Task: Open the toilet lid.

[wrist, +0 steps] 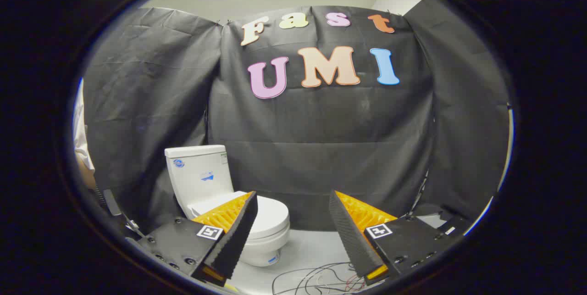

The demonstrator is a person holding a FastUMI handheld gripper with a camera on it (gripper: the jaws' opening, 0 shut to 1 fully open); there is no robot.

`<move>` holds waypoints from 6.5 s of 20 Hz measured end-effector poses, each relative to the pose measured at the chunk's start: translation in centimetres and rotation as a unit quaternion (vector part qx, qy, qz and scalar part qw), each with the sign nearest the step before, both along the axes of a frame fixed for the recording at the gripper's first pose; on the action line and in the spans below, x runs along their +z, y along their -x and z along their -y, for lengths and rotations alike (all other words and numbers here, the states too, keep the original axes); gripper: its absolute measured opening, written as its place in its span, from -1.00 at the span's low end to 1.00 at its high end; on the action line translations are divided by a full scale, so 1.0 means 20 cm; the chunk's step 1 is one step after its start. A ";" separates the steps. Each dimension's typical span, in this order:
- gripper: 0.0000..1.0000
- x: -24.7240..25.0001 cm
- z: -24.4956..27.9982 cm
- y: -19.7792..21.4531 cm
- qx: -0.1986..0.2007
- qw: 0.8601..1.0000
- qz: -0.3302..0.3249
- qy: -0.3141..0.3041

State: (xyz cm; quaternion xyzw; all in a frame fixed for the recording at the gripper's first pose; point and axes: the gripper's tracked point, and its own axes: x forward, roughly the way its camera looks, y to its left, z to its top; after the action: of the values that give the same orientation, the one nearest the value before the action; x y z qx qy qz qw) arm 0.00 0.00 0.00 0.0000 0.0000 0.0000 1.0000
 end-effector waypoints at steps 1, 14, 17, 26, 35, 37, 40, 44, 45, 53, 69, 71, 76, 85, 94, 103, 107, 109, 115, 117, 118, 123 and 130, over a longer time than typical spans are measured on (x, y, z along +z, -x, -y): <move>0.94 0.00 0.00 0.00 0.000 1.000 0.000 0.000; 0.95 0.00 0.00 0.00 0.000 1.000 0.000 0.000; 0.95 0.00 0.00 0.00 0.000 1.000 0.000 0.000; 0.95 0.00 0.00 0.00 0.000 1.000 0.000 0.000; 0.95 0.00 0.00 0.00 0.000 1.000 0.000 0.000; 0.95 0.00 0.00 0.00 -0.001 1.000 0.000 0.000; 0.95 0.00 0.00 0.00 0.000 1.000 0.000 0.000; 0.95 0.00 0.00 0.00 -0.001 1.000 0.000 0.000; 0.95 0.00 0.00 0.00 0.000 1.000 -0.001 0.001; 0.95 -0.03 0.00 -0.10 -0.002 1.000 -0.016 0.002; 0.89 0.12 -0.19 -0.63 -0.028 0.999 0.020 0.006; 0.87 0.11 -0.20 -0.66 -0.061 0.998 0.028 -0.008; 0.85 0.03 -0.32 -0.66 -0.103 0.994 0.028 -0.035; 0.73 -0.14 -0.42 -0.62 -0.173 0.975 0.054 -0.130; 0.54 -0.44 -0.45 -0.60 -0.230 0.948 0.032 -0.216; 0.37 -0.44 -0.56 -0.64 -0.216 0.944 0.074 -0.238; 0.31 -0.44 -0.58 -0.65 -0.224 0.936 0.093 -0.255; 0.28 -0.44 -0.61 -0.65 -0.226 0.932 0.112 -0.260; 0.24 -0.50 -0.71 -0.69 -0.222 0.921 0.122 -0.297; 0.24 -0.54 -0.75 -0.71 -0.219 0.918 0.117 -0.310; 0.24 -0.55 -0.76 -0.71 -0.217 0.917 0.116 -0.314; 0.25 -0.59 -0.83 -0.74 -0.209 0.910 0.121 -0.338; 0.25 -0.68 -0.87 -0.76 -0.205 0.900 0.111 -0.368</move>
State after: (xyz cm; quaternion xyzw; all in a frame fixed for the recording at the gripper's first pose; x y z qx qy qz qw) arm 15.28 17.33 -13.53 0.3677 -0.1111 -0.2045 0.9003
